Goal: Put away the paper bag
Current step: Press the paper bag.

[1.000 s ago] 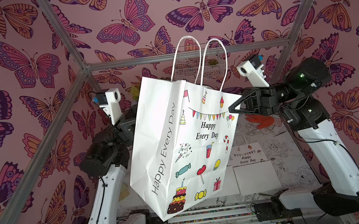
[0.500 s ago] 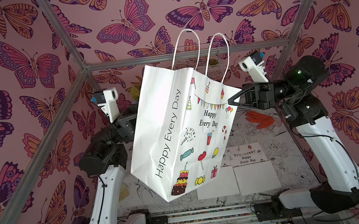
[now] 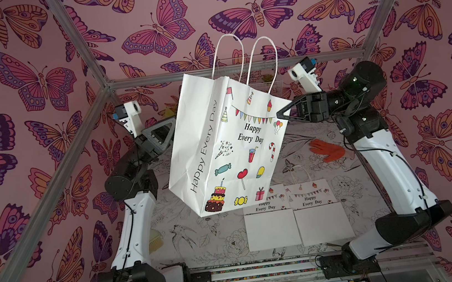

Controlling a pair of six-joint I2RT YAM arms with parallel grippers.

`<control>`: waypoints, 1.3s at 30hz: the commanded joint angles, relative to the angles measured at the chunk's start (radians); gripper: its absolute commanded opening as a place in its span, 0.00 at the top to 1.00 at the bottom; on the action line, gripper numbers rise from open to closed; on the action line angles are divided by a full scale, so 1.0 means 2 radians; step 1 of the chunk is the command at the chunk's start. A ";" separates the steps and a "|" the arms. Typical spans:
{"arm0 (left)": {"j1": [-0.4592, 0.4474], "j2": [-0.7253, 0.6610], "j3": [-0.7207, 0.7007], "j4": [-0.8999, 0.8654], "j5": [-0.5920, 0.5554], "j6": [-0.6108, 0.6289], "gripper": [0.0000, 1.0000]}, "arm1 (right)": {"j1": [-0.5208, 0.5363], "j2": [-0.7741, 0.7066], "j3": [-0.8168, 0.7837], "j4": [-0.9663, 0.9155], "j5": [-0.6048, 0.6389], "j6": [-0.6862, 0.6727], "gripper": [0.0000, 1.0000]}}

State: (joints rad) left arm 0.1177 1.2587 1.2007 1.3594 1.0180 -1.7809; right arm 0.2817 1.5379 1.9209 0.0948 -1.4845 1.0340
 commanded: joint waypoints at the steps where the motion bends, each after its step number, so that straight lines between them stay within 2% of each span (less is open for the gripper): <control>1: 0.014 -0.010 -0.006 0.004 0.013 0.012 0.30 | -0.004 -0.003 0.044 0.034 -0.013 0.006 1.00; 9: 0.048 -0.060 -0.059 -0.172 0.049 0.168 0.30 | -0.004 0.008 0.125 0.020 -0.016 -0.003 1.00; 14: 0.077 -0.081 -0.082 -0.235 0.055 0.215 0.31 | -0.004 0.003 0.137 0.016 -0.017 -0.008 1.00; 17: 0.082 -0.077 -0.088 -0.194 0.060 0.184 0.30 | -0.004 -0.001 0.139 0.016 -0.018 -0.010 1.00; 21: 0.083 -0.044 -0.077 -0.049 0.071 0.077 0.30 | -0.004 -0.006 0.139 0.007 -0.017 -0.020 1.00; 24: 0.080 -0.016 -0.065 0.027 0.074 0.016 0.30 | 0.001 -0.006 0.137 -0.007 -0.017 -0.031 1.00; 31: 0.049 0.002 -0.058 0.033 0.094 0.022 0.30 | 0.029 0.004 0.143 0.000 -0.016 -0.022 1.00; 39: -0.040 0.002 -0.021 0.033 0.148 0.026 0.28 | 0.044 0.013 0.157 0.001 -0.016 -0.021 1.00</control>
State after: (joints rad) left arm 0.0765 1.2716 1.1343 1.3678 1.2480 -1.7294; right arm 0.3550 1.5589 2.2040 0.0784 -1.5059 0.9951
